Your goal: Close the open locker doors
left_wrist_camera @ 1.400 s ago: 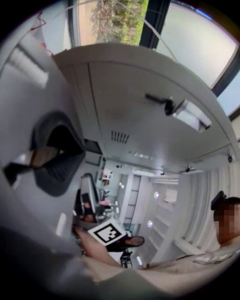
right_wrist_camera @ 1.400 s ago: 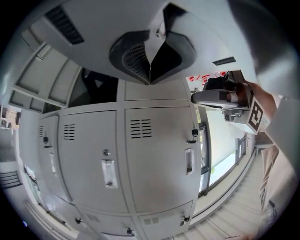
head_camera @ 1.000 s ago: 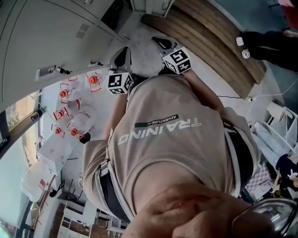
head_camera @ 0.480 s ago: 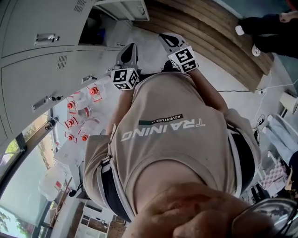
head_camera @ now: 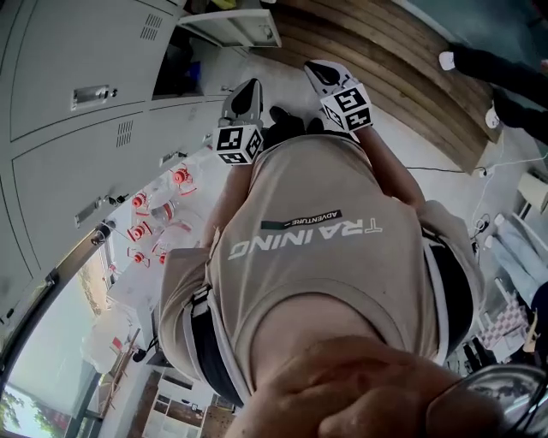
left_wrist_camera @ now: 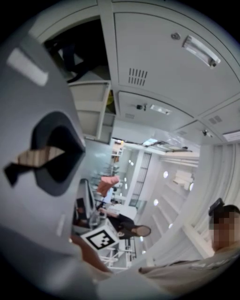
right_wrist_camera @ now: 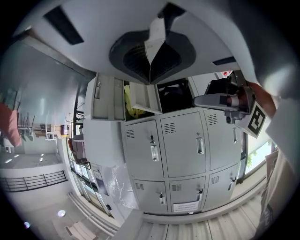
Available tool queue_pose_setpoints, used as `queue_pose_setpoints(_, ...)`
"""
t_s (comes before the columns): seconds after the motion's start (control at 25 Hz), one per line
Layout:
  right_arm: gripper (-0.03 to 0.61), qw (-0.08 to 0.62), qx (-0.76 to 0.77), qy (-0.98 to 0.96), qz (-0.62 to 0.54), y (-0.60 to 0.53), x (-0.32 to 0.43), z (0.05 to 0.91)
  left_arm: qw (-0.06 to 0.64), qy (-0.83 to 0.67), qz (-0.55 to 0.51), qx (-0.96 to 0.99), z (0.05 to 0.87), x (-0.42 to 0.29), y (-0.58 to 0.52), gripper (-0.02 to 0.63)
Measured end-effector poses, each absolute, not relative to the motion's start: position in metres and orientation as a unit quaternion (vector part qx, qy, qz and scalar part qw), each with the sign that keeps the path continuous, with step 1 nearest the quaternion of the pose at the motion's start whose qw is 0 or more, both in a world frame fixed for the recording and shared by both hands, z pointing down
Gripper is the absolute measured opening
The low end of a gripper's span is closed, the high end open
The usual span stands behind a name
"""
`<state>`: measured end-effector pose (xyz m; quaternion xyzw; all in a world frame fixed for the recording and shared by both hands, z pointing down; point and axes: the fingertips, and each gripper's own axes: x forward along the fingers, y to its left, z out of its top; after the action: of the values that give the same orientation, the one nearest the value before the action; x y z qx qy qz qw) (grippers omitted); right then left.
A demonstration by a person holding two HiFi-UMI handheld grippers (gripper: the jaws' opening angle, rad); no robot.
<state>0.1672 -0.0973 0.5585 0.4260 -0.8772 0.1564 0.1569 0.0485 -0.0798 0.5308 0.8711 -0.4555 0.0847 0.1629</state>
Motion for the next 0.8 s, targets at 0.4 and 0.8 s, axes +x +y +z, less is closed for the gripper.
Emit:
queue_pose_setpoints(0.4,0.014,0.159,0.439,-0.873,0.142,-0.200,0.156,0.551,0.154,-0.473,0.071,0.864,0.531,0.003,-0.138,0.005)
queue_pose_setpoints(0.8,0.014,0.189,0.359,-0.899,0.164,-0.265,0.143,0.572,0.184,-0.540,0.070,0.818,0.534,-0.008,-0.158,0.005)
